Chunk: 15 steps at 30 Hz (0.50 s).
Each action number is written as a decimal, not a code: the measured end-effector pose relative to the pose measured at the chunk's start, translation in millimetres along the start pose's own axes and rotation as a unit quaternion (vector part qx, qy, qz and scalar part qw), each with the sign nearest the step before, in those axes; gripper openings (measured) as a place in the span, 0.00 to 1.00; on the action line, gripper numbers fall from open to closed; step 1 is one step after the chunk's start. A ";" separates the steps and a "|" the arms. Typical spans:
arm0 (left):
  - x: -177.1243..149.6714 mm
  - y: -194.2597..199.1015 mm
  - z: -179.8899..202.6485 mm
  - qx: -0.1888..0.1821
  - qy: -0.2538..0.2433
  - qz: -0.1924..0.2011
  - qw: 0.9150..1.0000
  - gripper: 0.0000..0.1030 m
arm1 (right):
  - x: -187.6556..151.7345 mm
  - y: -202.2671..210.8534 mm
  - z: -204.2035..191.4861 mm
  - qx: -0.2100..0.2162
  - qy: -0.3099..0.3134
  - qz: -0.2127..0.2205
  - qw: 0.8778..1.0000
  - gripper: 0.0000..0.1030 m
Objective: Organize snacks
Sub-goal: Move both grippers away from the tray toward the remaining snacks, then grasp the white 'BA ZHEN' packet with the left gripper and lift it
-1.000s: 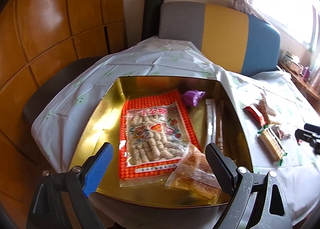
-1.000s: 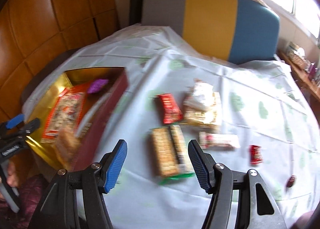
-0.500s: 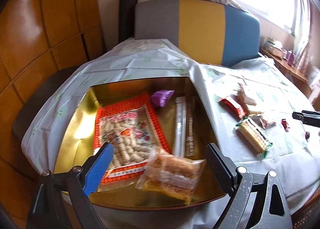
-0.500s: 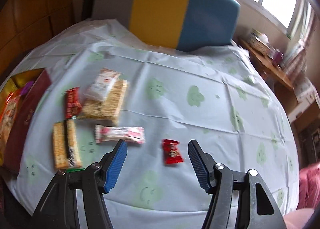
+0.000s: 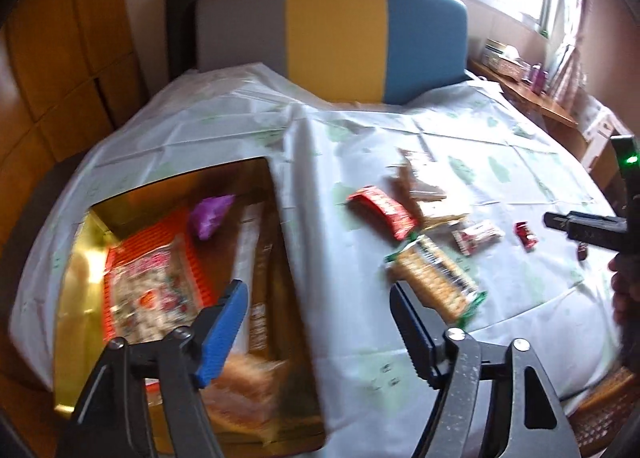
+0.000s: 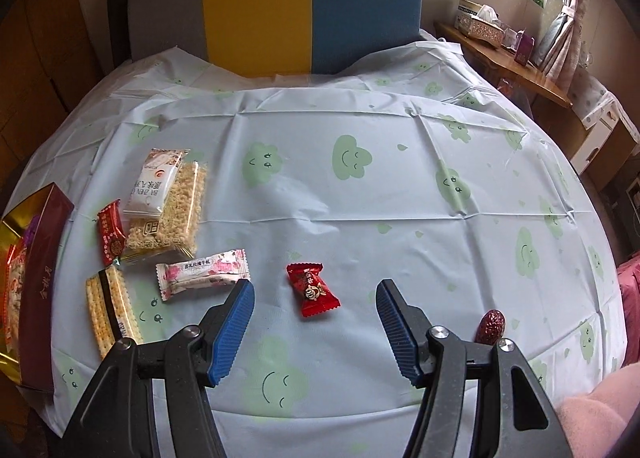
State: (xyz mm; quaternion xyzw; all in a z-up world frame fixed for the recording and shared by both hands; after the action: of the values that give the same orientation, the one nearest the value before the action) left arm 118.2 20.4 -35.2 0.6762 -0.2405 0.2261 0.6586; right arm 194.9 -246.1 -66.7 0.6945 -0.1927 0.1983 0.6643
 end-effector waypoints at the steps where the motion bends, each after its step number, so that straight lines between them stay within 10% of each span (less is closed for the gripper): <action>1: 4.6 -2.6 6.6 -0.005 -0.004 -0.001 1.000 0.68 | -0.2 0.6 -1.2 0.000 0.003 0.000 1.000 0.63; 15: 62.3 -70.3 76.5 -0.015 -0.043 -0.038 0.998 0.68 | 2.8 0.1 9.2 -0.008 -0.013 -0.001 1.000 0.63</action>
State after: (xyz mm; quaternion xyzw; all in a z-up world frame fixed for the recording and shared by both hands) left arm 209.9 -56.6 -53.7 0.6841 -0.2465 0.1678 0.6657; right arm 197.4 -255.2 -65.5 0.6918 -0.2019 0.1870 0.6676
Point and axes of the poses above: each gripper's, at about its wrist camera, not at the fingertips, and y roughly against the way its jaws point, z to its right, x to its top, the point moved 6 cm from there along -y, roughly the way its jaws point, and after that the axes turned 3 degrees about x, right-handed, at the moved point
